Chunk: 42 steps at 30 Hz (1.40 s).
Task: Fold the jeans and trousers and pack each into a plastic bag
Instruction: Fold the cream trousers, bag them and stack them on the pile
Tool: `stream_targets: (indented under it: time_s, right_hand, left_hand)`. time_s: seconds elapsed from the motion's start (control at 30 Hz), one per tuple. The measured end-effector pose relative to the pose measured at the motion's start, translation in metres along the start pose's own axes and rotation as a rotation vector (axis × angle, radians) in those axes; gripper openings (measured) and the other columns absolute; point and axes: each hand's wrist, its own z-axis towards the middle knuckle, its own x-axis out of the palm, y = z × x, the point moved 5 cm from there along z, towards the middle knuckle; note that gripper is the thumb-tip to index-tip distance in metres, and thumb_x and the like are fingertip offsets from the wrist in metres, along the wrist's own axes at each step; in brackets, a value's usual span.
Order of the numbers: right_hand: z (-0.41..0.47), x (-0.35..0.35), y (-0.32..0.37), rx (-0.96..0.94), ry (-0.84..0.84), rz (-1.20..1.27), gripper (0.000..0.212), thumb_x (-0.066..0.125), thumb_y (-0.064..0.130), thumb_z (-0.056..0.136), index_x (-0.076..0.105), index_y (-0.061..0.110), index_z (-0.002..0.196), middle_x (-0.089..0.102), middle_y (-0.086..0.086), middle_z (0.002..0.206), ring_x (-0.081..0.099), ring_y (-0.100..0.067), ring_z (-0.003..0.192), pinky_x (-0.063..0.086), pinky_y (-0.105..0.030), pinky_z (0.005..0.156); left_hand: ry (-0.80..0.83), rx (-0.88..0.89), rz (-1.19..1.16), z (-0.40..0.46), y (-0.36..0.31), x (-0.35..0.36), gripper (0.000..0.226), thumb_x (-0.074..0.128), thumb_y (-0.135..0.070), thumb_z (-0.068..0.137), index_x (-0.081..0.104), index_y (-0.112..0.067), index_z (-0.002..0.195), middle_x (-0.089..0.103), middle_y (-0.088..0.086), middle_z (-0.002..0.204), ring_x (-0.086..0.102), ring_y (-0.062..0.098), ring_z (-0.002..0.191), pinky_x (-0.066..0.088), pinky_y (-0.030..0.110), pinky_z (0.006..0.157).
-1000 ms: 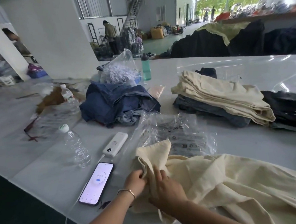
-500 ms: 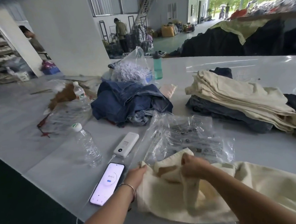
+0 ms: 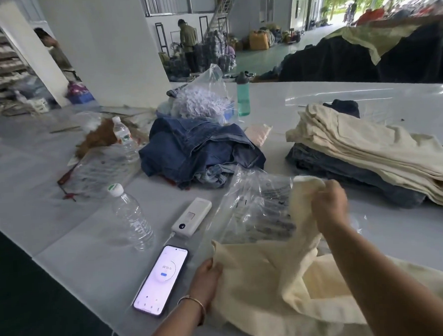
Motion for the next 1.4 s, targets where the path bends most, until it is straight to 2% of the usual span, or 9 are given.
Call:
stream_targets:
  time_s: [0.17,0.37,0.53,0.7,0.83,0.97,1.07,1.27,1.4]
  right_hand:
    - [-0.018,-0.014,0.080,-0.242,-0.005,0.548,0.006,0.053,0.023,0.090,0.056,0.028,0.088,0.057,0.008,0.081,0.053,-0.006,0.069,0.044,-0.022,0.060]
    - [-0.145,0.068,0.060,-1.223,0.455,-0.265,0.033,0.066,0.006,0.073,0.075,0.020,0.101,0.071,0.001,0.093,0.065,-0.023,0.087,0.050,-0.032,0.076]
    - [-0.158,0.101,-0.028,-0.955,1.017,-0.480,0.031,0.056,0.016,0.089,0.069,0.028,0.114,0.066,0.007,0.120,0.058,-0.013,0.113,0.042,-0.022,0.096]
    - [-0.105,0.070,-0.014,-0.578,0.496,-0.290,0.016,0.045,0.014,0.094,0.051,0.019,0.080,0.065,-0.010,0.084,0.062,-0.032,0.082,0.041,-0.034,0.065]
    - [-0.054,0.015,0.001,-0.165,0.205,0.270,0.021,0.039,0.003,0.092,0.060,0.008,0.090,0.064,-0.013,0.085,0.057,-0.028,0.079,0.047,-0.041,0.064]
    - [-0.037,-0.034,0.046,-0.328,0.082,0.393,0.019,0.040,0.022,0.097,0.057,0.017,0.091,0.051,0.006,0.075,0.046,-0.008,0.067,0.038,-0.029,0.062]
    - [-0.068,-0.018,0.075,-0.546,0.418,0.348,0.024,0.044,0.019,0.098,0.061,0.035,0.094,0.059,0.019,0.073,0.054,0.002,0.064,0.047,-0.022,0.059]
    - [-0.164,0.074,-0.036,-0.878,0.964,-0.752,0.045,0.056,0.038,0.091,0.048,0.028,0.135,0.040,0.007,0.148,0.033,-0.014,0.137,0.020,-0.038,0.113]
    - [-0.163,0.037,-0.065,-0.711,0.901,-0.384,0.041,0.066,0.024,0.083,0.062,0.021,0.124,0.058,0.004,0.132,0.050,-0.014,0.123,0.035,-0.028,0.108]
  left_hand:
    - [0.046,-0.065,-0.023,-0.001,-0.005,0.000,0.021,0.051,-0.012,0.096,0.067,-0.002,0.106,0.068,0.024,0.109,0.061,0.025,0.089,0.049,0.038,0.083]
    - [0.081,-0.175,-0.251,-0.011,-0.008,0.002,0.031,0.057,-0.018,0.090,0.064,0.002,0.112,0.072,0.017,0.100,0.070,0.025,0.089,0.055,0.029,0.076]
    - [-0.027,-0.130,-0.145,-0.022,-0.006,-0.009,0.017,0.038,-0.013,0.102,0.055,-0.014,0.098,0.073,-0.001,0.085,0.071,0.007,0.077,0.053,0.018,0.052]
    - [0.082,-0.056,0.147,-0.027,-0.005,0.012,0.017,0.074,-0.021,0.081,0.060,-0.012,0.076,0.059,-0.004,0.052,0.050,0.005,0.039,0.036,0.015,0.039]
    - [-0.136,0.077,0.705,-0.028,-0.017,0.005,0.007,0.066,-0.016,0.076,0.060,-0.014,0.075,0.067,-0.001,0.078,0.064,0.016,0.076,0.037,0.020,0.056]
    - [-0.110,-0.019,0.215,-0.020,-0.019,-0.005,0.019,0.054,0.001,0.082,0.063,-0.010,0.069,0.066,0.005,0.070,0.056,0.020,0.070,0.039,0.021,0.053]
    - [-0.070,-0.077,-0.070,-0.013,-0.032,-0.010,0.013,0.054,-0.005,0.091,0.067,-0.007,0.089,0.070,0.011,0.088,0.063,0.025,0.081,0.050,0.029,0.073]
    - [0.149,-0.263,-0.487,-0.012,-0.030,0.005,0.045,0.045,-0.047,0.095,0.067,-0.009,0.107,0.074,0.011,0.083,0.071,0.029,0.081,0.051,0.045,0.080]
    - [0.063,-0.093,-0.072,0.000,-0.033,0.006,0.054,0.080,-0.035,0.070,0.065,-0.006,0.112,0.067,0.019,0.110,0.060,0.040,0.111,0.049,0.043,0.096]
